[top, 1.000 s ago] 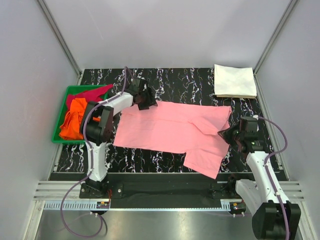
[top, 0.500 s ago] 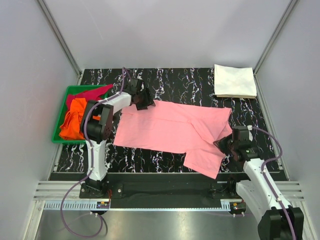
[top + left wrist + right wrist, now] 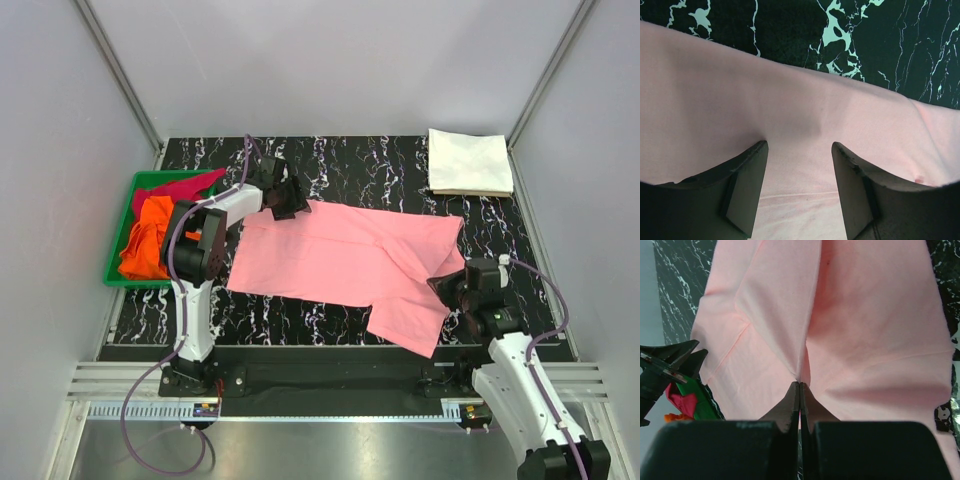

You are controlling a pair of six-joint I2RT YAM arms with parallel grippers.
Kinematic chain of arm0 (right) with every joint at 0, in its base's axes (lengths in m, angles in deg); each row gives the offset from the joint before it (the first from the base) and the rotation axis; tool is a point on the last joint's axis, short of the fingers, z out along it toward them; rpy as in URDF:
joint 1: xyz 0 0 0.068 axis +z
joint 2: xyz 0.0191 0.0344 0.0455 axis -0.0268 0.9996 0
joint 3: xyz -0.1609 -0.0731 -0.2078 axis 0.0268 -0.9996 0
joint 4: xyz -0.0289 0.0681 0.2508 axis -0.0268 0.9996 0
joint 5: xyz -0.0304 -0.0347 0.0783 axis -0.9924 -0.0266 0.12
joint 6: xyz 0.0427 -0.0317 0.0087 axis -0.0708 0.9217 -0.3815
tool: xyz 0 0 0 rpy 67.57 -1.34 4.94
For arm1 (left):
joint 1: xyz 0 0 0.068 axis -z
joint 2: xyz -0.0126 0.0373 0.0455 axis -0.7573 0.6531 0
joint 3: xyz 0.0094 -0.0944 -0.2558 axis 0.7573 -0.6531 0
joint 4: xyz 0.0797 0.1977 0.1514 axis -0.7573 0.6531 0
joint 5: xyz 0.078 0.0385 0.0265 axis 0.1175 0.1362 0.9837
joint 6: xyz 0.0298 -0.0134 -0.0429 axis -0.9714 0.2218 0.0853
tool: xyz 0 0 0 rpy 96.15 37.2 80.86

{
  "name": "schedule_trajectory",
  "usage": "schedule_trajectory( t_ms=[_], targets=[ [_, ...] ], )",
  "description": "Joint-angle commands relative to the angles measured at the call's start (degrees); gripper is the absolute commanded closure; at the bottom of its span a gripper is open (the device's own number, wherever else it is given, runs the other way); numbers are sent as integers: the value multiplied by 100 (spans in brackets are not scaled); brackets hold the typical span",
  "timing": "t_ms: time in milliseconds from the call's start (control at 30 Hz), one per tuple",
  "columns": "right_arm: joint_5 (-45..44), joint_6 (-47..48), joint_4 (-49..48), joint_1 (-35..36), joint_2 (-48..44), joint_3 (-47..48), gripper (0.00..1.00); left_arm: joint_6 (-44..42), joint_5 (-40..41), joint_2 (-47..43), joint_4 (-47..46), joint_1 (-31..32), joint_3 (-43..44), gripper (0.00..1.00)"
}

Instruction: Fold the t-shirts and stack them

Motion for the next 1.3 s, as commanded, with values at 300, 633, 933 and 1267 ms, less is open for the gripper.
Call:
schedule_trajectory(
  t_ms=[300, 633, 933, 1267],
  targets=[
    [-488, -158, -185, 167, -53, -419, 92, 11, 9, 250, 153, -28, -108, 38],
    [-1569, 1703, -211, 10, 2211, 1872, 43, 2, -431, -330, 179, -28, 173, 37],
    [319, 3585, -800, -1519, 5095, 3789, 50, -50, -554, 276, 390, -116, 991, 37],
    [882, 4307, -1037, -1897, 6380, 4380, 51, -42, -562, 610, 452, -389, 1070, 37]
  ],
)
